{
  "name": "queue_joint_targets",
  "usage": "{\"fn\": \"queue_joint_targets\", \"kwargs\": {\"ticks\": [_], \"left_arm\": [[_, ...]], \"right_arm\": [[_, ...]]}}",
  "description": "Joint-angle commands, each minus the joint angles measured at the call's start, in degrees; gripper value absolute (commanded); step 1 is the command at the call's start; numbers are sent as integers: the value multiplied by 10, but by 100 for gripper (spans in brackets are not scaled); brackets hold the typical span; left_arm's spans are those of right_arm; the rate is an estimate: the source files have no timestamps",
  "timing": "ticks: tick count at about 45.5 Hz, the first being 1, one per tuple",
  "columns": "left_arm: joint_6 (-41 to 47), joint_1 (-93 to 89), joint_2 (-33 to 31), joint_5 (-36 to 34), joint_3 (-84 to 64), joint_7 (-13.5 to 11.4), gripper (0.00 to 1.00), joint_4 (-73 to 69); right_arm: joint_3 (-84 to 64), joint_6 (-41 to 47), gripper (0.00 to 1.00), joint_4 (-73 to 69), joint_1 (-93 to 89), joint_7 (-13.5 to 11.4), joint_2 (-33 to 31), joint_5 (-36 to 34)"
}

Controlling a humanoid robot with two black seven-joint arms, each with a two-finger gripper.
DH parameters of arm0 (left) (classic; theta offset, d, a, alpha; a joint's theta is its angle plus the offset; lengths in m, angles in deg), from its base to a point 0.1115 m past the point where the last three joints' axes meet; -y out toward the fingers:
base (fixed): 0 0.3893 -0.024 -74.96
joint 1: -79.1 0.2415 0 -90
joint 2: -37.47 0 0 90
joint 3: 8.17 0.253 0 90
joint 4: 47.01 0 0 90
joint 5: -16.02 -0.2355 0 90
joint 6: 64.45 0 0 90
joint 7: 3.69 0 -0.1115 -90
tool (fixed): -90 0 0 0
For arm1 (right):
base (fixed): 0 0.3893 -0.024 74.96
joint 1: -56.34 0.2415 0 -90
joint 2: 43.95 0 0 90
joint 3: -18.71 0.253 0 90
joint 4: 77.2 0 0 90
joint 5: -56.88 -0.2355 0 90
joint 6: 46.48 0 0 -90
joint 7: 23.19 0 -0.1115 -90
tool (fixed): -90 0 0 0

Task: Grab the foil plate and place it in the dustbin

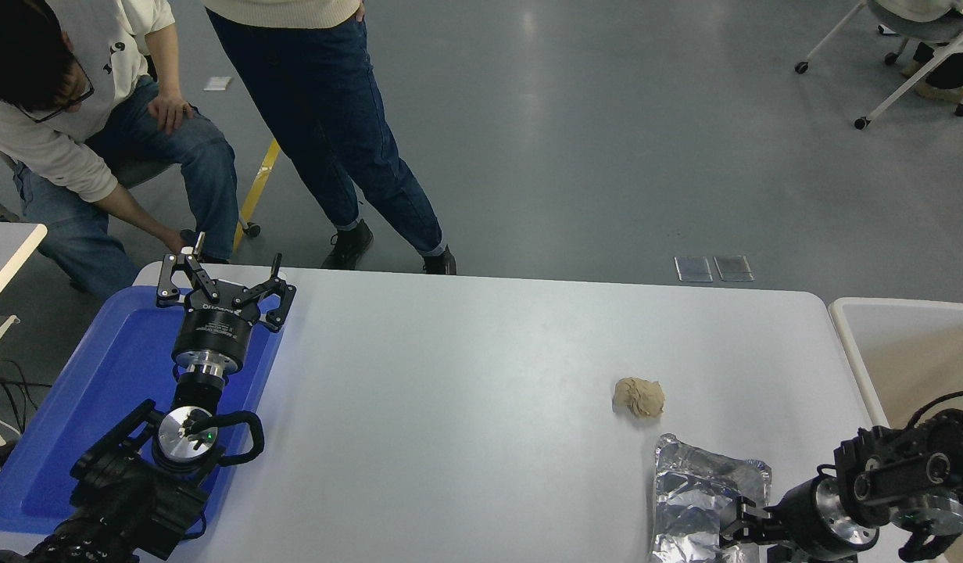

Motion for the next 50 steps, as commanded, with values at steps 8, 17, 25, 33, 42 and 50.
{"fn": "queue_joint_targets", "kwargs": {"ticks": [8, 17, 25, 33, 42, 50], "left_arm": [[0, 0, 0, 0, 0, 0, 100, 0], [0, 0, 0, -1, 0, 0, 100, 0], [0, 0, 0, 0, 0, 0, 100, 0], [0, 0, 0, 0, 0, 0, 100, 1], [0, 0, 0, 0, 0, 0, 100, 1], [0, -1, 0, -1, 0, 0, 100, 1]], "right_arm": [[-1, 4, 3, -6, 1, 0, 2, -79], [-1, 7, 0, -12, -1, 1, 2, -83], [-1, 7, 0, -12, -1, 0, 1, -83], [-5, 7, 0, -16, 4, -1, -3, -79], [-13, 10, 0, -38, 39, -32, -31, -63], [-21, 82, 0, -62, 110, -57, -71, -34]]}}
